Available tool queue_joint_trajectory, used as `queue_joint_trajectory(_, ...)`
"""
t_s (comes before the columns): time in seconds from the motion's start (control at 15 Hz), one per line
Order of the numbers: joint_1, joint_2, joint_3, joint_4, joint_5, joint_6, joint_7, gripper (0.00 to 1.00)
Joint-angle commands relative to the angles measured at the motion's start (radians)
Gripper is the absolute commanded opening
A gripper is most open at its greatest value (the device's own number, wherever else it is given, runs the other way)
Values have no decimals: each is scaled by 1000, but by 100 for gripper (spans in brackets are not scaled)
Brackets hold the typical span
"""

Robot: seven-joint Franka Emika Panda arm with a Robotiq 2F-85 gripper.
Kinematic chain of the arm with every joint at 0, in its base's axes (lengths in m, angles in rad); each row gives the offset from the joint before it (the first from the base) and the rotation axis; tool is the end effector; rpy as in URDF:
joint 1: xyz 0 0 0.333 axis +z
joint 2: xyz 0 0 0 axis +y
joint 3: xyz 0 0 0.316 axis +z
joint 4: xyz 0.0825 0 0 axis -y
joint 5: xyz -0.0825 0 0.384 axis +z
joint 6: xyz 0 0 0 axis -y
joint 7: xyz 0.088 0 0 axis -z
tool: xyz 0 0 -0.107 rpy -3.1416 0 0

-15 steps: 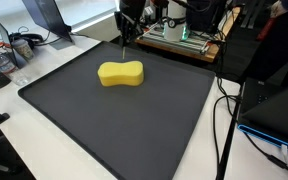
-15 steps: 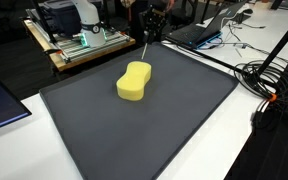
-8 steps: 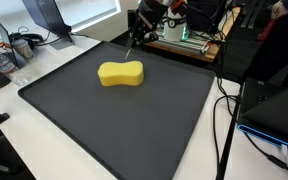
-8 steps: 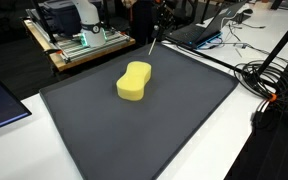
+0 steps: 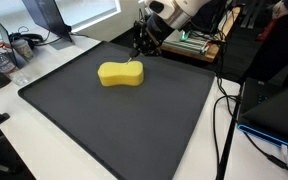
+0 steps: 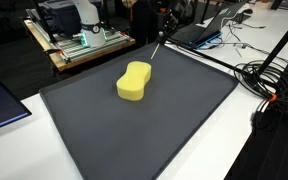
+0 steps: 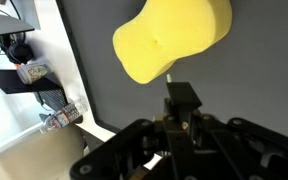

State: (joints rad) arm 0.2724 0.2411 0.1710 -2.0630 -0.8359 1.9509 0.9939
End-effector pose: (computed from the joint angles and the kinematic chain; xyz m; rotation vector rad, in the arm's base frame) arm 0.5244 0.1923 0.3098 2.4155 -0.1032 0.2535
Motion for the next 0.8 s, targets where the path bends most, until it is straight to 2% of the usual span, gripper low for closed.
queue_joint_trajectory(0.0,36,88,-2,72,-53,-64,42,3)
queue_joint_trajectory(0.47,69,200,-15,158,-59,-104,40,3)
queue_joint_trajectory(0.73,34,193,-7,165,6,-70,-34,3)
